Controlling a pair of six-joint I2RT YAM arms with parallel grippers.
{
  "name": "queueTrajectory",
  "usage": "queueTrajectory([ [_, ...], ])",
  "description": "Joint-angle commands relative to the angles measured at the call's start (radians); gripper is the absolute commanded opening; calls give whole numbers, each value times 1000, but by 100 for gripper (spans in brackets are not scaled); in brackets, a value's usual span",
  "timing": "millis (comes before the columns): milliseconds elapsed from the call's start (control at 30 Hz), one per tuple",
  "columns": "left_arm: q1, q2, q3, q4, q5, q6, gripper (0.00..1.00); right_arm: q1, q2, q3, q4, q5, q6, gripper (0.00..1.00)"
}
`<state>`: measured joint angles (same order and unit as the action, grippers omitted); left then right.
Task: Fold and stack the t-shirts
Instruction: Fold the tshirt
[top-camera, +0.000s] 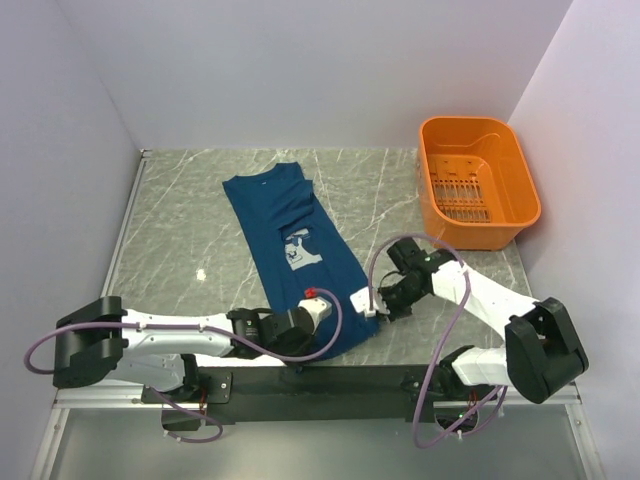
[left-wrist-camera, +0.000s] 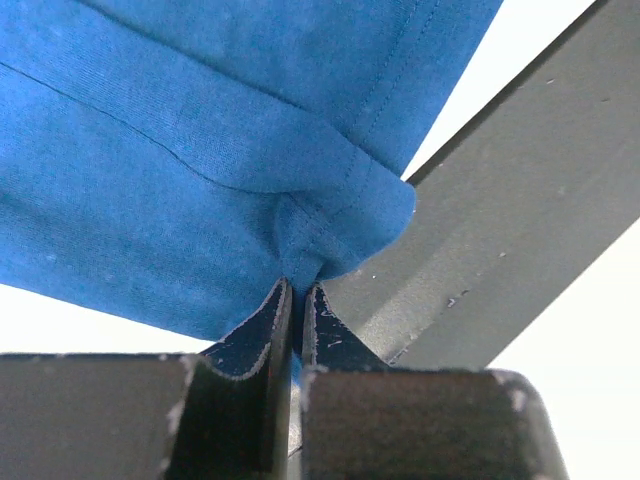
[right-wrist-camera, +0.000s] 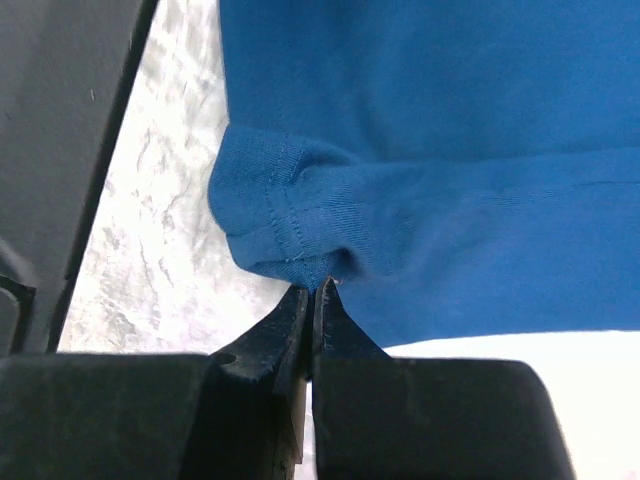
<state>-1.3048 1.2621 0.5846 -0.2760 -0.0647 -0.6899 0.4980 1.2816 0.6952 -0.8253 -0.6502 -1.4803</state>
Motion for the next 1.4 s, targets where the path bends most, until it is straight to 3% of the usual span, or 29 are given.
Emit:
queueTrajectory([
  [0, 42, -46, 35, -6, 57, 47, 1, -26, -24, 104, -135, -123, -35, 0],
  [267, 200, -119, 76, -5, 198, 131, 1, -33, 80, 303, -193, -207, 115, 0],
  [400, 369, -121, 107, -5, 287, 154, 1, -38, 195, 433, -209, -189, 213, 0],
  [567, 528, -52, 191, -40, 368, 233, 1, -44, 391, 657, -287, -149, 282, 0],
  [967, 956, 143, 375, -46, 476, 382, 1, -47, 754, 1145, -288, -98, 523, 0],
  [1367, 1111, 384, 586, -26, 509, 411, 1, -49, 1009, 1506, -112, 12, 879, 0],
])
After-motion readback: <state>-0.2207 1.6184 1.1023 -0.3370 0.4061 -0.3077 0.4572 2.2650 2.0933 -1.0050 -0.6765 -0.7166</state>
